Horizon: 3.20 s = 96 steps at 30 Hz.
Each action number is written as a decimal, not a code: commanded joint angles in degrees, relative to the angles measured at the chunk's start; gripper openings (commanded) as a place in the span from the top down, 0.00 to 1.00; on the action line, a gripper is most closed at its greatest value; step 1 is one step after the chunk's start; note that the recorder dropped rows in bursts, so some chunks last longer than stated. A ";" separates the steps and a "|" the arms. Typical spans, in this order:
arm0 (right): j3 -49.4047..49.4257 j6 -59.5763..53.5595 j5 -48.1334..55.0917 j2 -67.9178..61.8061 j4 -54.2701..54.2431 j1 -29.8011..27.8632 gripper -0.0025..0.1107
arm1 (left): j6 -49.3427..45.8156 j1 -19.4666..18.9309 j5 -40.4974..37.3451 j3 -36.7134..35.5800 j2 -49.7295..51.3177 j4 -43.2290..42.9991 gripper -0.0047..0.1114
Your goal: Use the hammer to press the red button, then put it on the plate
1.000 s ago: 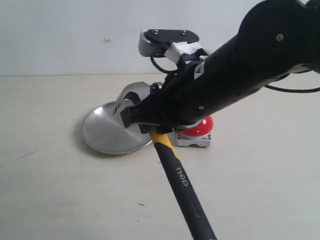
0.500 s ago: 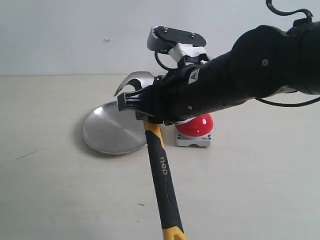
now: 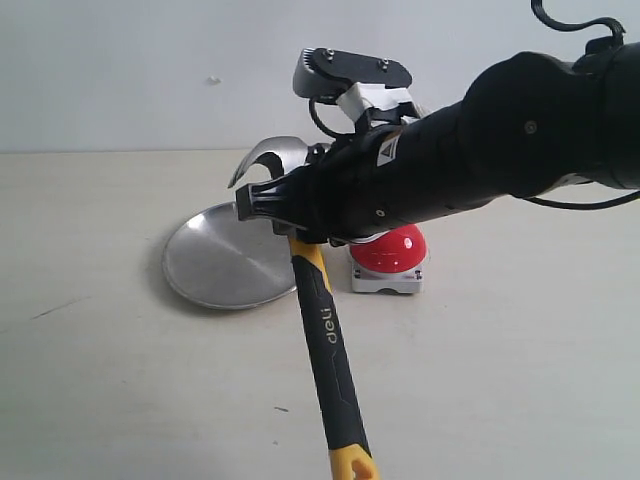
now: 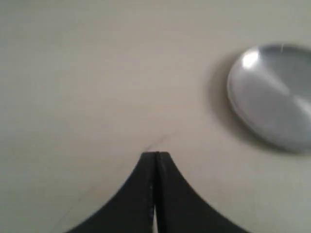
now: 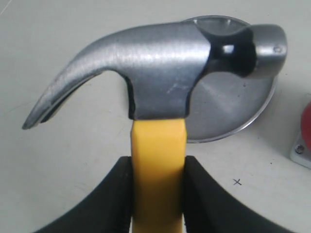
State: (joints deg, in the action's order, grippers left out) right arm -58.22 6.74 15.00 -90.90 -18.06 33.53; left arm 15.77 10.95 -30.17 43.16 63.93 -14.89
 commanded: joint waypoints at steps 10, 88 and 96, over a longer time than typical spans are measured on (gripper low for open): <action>-0.28 7.18 -3.20 -0.50 -0.04 -4.17 0.98 | -107.88 2.27 -11.56 -9.26 18.09 110.81 0.96; -2.16 14.32 -14.31 -4.97 -0.46 -4.17 0.98 | -113.95 15.01 -27.53 3.02 45.58 114.83 0.39; -2.16 14.32 -15.31 -4.97 -1.35 -4.17 0.98 | -112.54 15.01 -25.22 3.02 45.58 114.83 0.45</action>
State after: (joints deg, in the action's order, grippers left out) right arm -59.34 21.16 3.56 -96.66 -19.31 29.56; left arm -97.57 25.67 -56.34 45.89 109.57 99.47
